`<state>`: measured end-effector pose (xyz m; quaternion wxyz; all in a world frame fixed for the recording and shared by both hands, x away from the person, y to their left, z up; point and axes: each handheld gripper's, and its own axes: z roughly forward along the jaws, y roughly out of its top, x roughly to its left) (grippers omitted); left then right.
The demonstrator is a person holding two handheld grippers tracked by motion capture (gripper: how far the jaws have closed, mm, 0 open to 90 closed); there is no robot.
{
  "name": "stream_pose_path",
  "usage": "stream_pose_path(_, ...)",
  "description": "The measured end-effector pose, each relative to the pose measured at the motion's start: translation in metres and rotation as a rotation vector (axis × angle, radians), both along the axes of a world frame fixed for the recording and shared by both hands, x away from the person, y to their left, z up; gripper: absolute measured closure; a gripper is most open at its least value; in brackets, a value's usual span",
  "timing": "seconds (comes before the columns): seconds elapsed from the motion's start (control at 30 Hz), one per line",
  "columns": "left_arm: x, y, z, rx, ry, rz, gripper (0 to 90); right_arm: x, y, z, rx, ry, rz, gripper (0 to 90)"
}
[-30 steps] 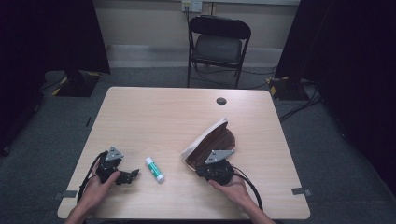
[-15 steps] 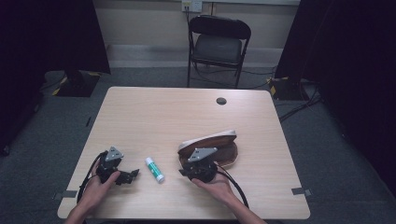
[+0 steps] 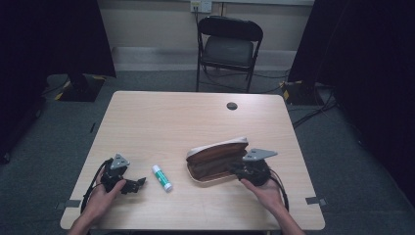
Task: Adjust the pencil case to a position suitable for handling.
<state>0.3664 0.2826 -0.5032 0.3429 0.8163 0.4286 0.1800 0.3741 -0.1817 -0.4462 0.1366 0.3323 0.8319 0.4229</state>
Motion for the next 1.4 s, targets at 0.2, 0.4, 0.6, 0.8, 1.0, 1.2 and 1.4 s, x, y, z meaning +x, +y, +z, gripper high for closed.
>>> stream_pose_path(0.2, 0.000, 0.000, 0.000, 0.000, 0.000, 0.000, 0.0, 0.019, -0.044, -0.008, -0.028, -0.003, -0.135, 73.0)
stream_pose_path(0.4, 0.000, 0.000, 0.000, 0.000, 0.001, 0.000, 0.0, 0.039, -0.055, -0.016, -0.043, 0.014, -0.186, 76.7)
stream_pose_path(0.6, 0.000, 0.000, 0.000, 0.001, -0.001, 0.000, 0.0, 0.051, -0.054, -0.030, -0.022, 0.051, -0.215, 70.4)
stream_pose_path(0.8, 0.000, 0.000, 0.000, 0.001, -0.001, 0.000, 0.2, 0.052, -0.057, -0.035, 0.002, 0.061, -0.220, 70.3)
stream_pose_path(1.0, 0.000, 0.000, 0.000, 0.001, -0.001, 0.000, 0.2, 0.046, -0.055, -0.035, 0.007, 0.071, -0.195, 78.1)
stream_pose_path(1.2, 0.000, 0.000, 0.000, 0.001, -0.001, 0.000, 0.2, 0.036, -0.049, -0.035, -0.016, 0.072, -0.157, 75.9)
stream_pose_path(1.4, 0.000, 0.000, 0.000, 0.001, -0.001, 0.000, 0.2, 0.030, -0.046, -0.034, -0.021, 0.081, -0.138, 73.7)
